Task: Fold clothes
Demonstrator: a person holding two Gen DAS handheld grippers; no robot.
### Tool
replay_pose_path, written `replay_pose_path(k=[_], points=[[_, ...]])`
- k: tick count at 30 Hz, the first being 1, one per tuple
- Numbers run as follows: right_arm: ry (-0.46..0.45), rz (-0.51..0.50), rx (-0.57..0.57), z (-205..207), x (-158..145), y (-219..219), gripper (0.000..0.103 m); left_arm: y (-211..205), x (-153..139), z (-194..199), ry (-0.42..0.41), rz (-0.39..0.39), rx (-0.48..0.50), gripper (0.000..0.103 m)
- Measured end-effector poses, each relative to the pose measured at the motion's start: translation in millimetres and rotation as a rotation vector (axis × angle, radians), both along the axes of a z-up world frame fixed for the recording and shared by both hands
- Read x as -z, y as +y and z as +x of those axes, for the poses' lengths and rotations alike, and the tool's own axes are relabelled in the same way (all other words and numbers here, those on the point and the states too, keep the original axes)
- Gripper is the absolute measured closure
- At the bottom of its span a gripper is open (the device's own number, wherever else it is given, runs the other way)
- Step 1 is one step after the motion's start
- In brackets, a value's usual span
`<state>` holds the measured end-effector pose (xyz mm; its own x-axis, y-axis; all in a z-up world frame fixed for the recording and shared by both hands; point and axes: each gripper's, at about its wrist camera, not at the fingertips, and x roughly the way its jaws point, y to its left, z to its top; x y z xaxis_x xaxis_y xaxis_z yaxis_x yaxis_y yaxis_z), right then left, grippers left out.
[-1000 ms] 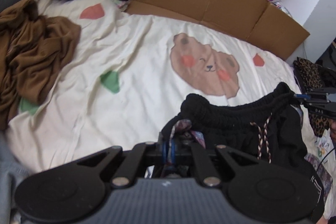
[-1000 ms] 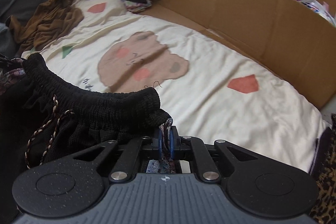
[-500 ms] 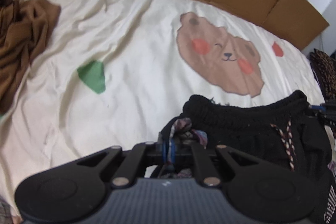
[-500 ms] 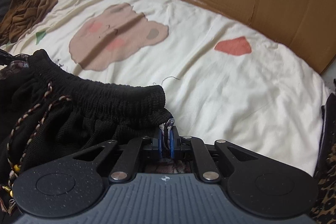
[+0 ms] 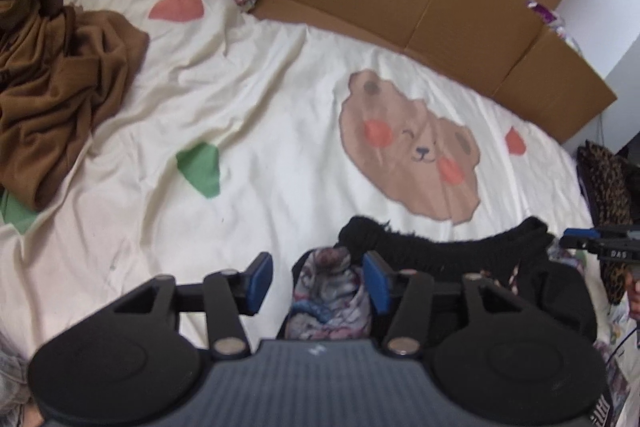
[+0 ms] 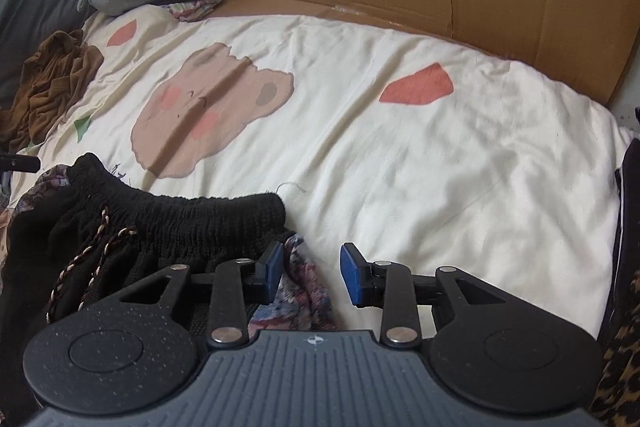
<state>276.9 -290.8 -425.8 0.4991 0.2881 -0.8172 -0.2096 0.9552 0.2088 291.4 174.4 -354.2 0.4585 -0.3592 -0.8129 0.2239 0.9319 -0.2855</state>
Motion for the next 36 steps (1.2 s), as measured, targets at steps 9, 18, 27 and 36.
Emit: replay_pose_path(k=[9,18,27,36], points=[[-0.014,0.067,-0.056,19,1,-12,0.06,-17,23,12,-0.002,-0.033,0.019,0.039],[0.06,0.114,-0.183,35,20,-1,0.059,-28,47,19,0.04,-0.04,0.116,0.039],[0.099,0.101,-0.315,41,27,7,0.052,-35,63,21,0.098,-0.041,0.225,0.048],[0.101,0.047,-0.44,38,29,22,0.067,-39,63,14,0.083,0.043,0.279,0.082]])
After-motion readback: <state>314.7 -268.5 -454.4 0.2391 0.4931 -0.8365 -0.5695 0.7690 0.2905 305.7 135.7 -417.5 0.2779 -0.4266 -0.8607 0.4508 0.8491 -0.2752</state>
